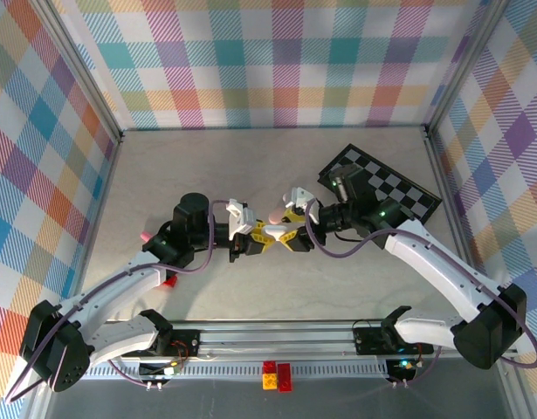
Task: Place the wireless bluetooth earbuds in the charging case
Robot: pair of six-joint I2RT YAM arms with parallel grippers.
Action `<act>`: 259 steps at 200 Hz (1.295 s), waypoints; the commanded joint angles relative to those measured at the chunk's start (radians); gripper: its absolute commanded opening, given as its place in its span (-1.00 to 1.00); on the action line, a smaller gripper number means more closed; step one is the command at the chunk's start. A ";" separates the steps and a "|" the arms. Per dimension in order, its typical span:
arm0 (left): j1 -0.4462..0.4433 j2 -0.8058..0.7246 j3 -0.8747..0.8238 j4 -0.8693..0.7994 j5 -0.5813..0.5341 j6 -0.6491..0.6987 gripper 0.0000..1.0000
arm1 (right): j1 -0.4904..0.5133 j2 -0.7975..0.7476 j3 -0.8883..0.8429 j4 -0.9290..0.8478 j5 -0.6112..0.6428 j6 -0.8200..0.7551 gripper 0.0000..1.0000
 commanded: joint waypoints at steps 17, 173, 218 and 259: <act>0.005 0.009 0.031 0.021 0.036 -0.025 -1.00 | 0.006 0.007 -0.005 0.080 -0.065 0.007 -0.11; -0.010 -0.013 -0.079 0.244 -0.185 -0.127 0.99 | -0.266 -0.034 -0.312 0.445 0.202 0.729 -0.59; -0.038 0.047 -0.064 0.235 -0.210 -0.085 1.00 | -0.467 -0.017 -0.493 0.499 0.265 1.044 -0.60; -0.050 0.088 -0.048 0.228 -0.212 -0.075 0.99 | -0.585 -0.009 -0.611 0.516 0.332 1.176 -0.66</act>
